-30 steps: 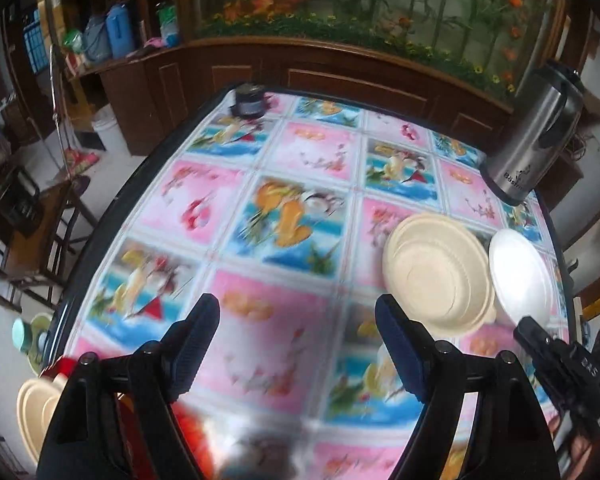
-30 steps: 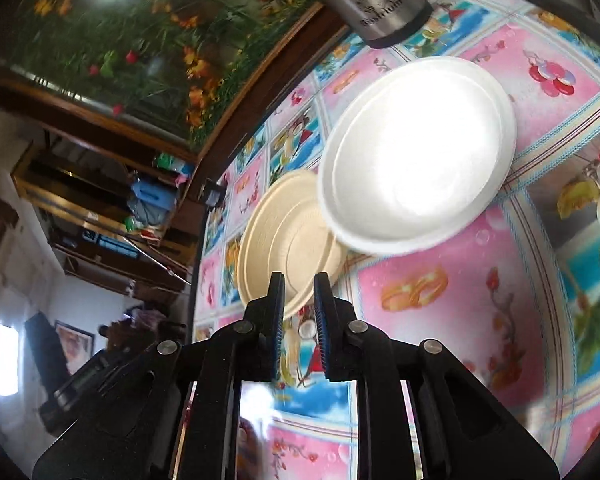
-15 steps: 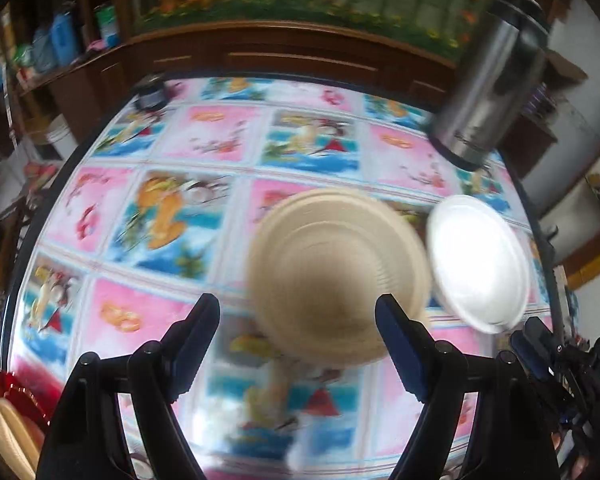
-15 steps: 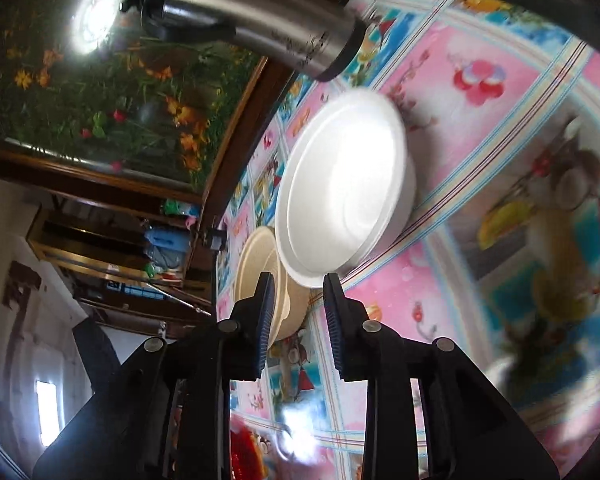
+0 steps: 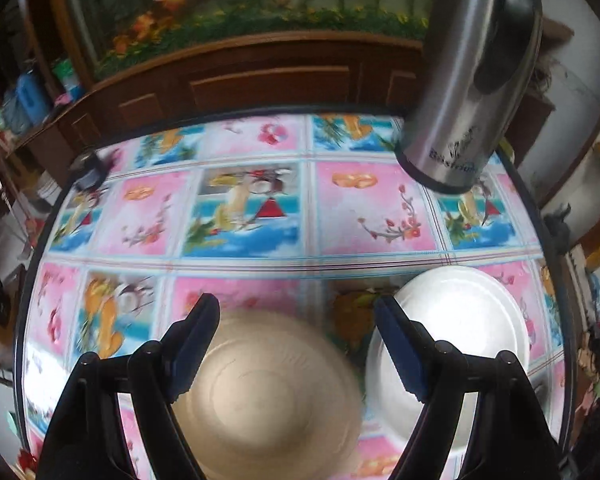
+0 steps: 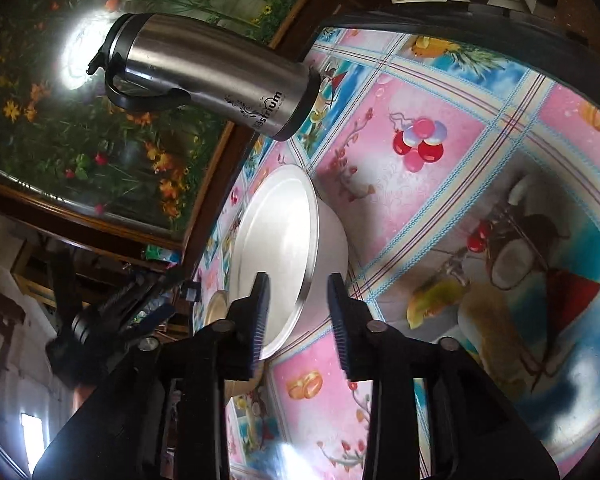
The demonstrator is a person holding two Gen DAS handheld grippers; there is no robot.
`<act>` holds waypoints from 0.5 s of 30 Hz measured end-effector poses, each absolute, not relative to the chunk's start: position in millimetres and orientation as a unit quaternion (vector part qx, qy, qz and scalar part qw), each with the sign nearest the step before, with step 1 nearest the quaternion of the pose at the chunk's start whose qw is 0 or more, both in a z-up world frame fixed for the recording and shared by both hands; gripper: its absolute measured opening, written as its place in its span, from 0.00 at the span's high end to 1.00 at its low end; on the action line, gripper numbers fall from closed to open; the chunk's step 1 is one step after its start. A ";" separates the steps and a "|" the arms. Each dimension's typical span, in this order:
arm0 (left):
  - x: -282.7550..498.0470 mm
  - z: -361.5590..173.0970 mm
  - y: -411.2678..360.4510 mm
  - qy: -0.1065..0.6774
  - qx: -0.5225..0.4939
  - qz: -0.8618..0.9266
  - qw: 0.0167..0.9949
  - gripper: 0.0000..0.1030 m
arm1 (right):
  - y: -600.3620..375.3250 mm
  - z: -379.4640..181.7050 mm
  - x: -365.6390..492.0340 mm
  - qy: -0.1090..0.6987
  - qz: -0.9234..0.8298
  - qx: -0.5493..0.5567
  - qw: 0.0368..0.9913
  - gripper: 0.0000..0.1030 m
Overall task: Organize plates and bowls
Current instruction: 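Grasp the white bowl rim with the left gripper beside the right gripper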
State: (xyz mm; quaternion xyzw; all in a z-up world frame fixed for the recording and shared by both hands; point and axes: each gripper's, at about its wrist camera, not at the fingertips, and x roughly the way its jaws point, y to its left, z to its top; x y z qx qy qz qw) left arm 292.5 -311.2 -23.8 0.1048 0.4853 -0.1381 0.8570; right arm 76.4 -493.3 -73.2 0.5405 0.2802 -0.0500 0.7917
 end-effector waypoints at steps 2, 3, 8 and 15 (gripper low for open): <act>300.2 -32.9 -321.6 0.495 0.118 -0.133 0.850 0.22 | -491.2 -77.8 78.6 0.284 -0.049 0.547 0.786 0.68; 303.8 -37.2 -325.7 0.499 0.118 -0.133 0.848 0.22 | -491.0 -80.0 79.1 0.287 -0.050 0.548 0.784 0.68; 306.6 -49.6 -339.3 0.520 0.108 -0.172 0.830 0.22 | -494.7 -85.9 78.8 0.285 -0.048 0.561 0.776 0.68; 296.1 -61.6 -355.6 0.535 0.117 -0.217 0.808 0.23 | -492.1 -87.9 81.1 0.288 -0.054 0.556 0.778 0.67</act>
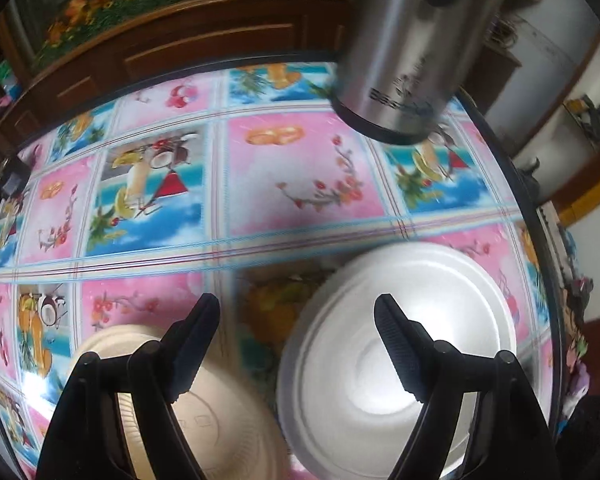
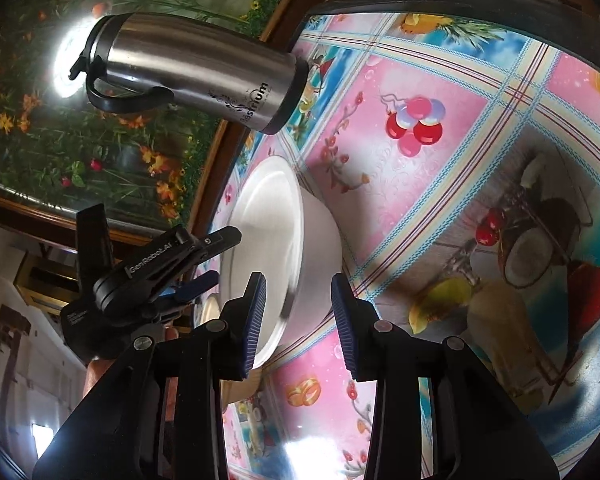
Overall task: Organize plates and bowls
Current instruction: 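Grasp the white bowl rim with the left gripper beside the right gripper, then carry the white bowl with both grippers onto the beige bowl on the stack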
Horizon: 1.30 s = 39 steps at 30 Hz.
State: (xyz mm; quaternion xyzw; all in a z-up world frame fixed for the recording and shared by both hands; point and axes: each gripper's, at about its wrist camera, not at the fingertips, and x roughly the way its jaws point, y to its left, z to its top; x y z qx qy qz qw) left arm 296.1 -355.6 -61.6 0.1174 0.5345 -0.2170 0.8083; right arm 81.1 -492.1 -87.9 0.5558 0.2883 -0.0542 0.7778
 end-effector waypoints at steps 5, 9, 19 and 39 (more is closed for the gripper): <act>292.4 -61.7 -359.3 0.536 0.122 -0.228 0.804 0.38 | -490.1 -89.0 83.7 0.291 -0.068 0.547 0.782 0.68; 293.1 -65.8 -360.2 0.543 0.121 -0.234 0.797 0.66 | -491.6 -90.9 82.3 0.287 -0.078 0.547 0.783 0.68; 284.1 -59.6 -362.4 0.529 0.125 -0.250 0.801 0.77 | -489.9 -81.9 80.5 0.282 -0.098 0.517 0.803 0.84; 204.5 -1.2 -301.3 0.494 0.083 -0.285 0.817 0.87 | -465.2 -29.6 16.8 0.237 -0.065 0.501 0.830 0.87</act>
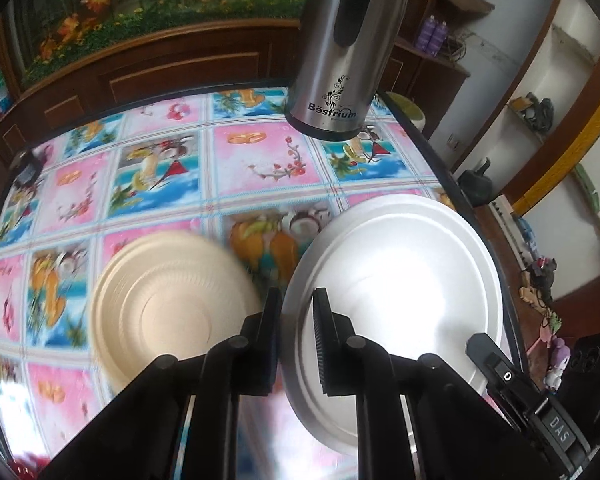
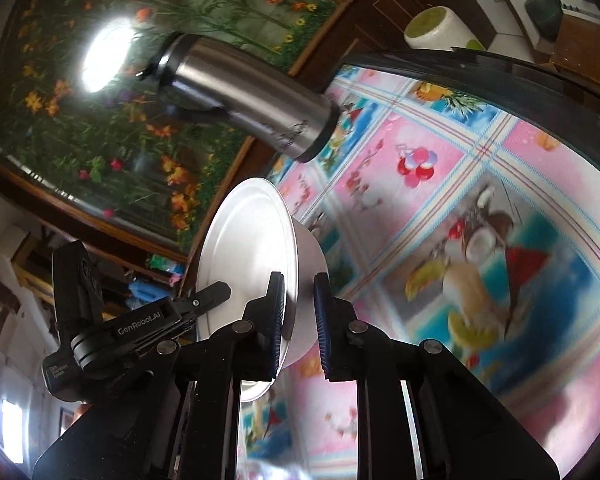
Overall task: Organize plates and bowls
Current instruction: 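Carry the white bowl with both grippers onto the beige bowl on the stack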
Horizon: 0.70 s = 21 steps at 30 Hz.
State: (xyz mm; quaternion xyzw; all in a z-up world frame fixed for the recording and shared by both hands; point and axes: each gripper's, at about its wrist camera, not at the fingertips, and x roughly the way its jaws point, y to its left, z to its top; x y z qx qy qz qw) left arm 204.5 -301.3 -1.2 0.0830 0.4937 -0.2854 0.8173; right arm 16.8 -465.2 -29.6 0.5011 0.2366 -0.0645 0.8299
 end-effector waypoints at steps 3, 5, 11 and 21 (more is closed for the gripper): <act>181.4 5.8 -270.3 0.486 0.067 -0.276 0.826 0.88 | -447.6 -20.7 4.2 0.241 -0.048 0.489 0.837 0.87; 168.7 7.3 -248.6 0.485 0.053 -0.266 0.831 0.88 | -432.3 -13.5 -3.3 0.249 -0.033 0.479 0.841 0.87; 126.9 5.5 -174.9 0.469 0.014 -0.221 0.855 0.88 | -376.2 8.9 -14.0 0.283 0.009 0.433 0.856 0.86; 72.7 21.0 -27.1 0.424 -0.004 -0.120 0.898 0.87 | -250.9 30.6 7.8 0.341 0.123 0.359 0.860 0.86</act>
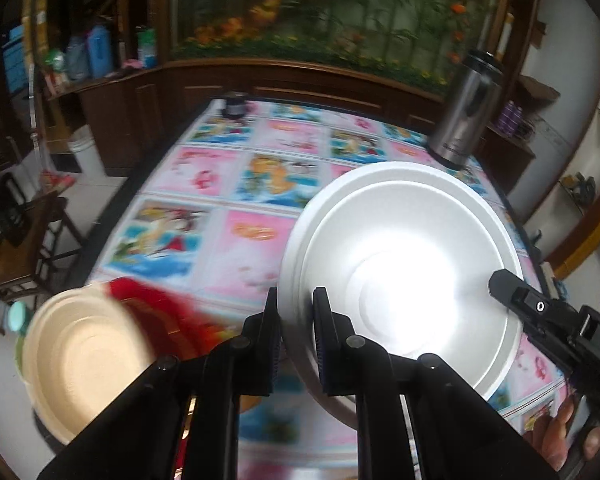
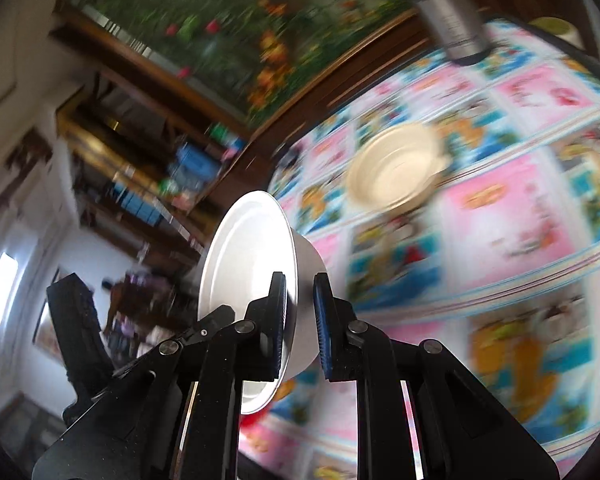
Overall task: Organize plates and bowls
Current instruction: 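Carry the white bowl with both grippers onto the beige bowl on the stack, then lower the white bowl onto the stack and open both grippers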
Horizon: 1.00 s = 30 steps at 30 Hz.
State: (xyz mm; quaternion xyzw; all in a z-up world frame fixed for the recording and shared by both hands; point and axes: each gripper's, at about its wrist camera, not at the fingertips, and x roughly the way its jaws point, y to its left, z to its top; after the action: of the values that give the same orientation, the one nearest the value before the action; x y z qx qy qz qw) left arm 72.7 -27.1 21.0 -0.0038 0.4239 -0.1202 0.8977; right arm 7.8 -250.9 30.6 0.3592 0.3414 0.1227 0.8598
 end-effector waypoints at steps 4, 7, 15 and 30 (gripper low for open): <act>55.4 22.5 36.4 0.420 -0.009 -0.074 0.904 0.87 | -194.6 28.6 25.9 0.371 0.171 0.332 0.850 0.86; 44.8 21.7 75.7 0.417 -0.006 -0.042 0.908 0.87 | -148.6 25.4 39.0 0.394 0.207 0.313 0.839 0.86; 40.6 1.8 146.5 0.440 -0.014 0.006 0.898 0.86 | -61.4 7.8 65.5 0.437 0.252 0.264 0.822 0.86; 40.7 -22.8 165.8 0.467 -0.006 0.018 0.884 0.85 | -28.7 -21.4 79.8 0.471 0.233 0.236 0.817 0.86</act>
State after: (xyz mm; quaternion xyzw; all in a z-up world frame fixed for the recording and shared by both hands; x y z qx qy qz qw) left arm 40.7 165.8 -22.8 -0.0064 0.4666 0.0182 0.8843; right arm 79.8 -28.7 -21.4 0.2364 0.4714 0.2329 0.8171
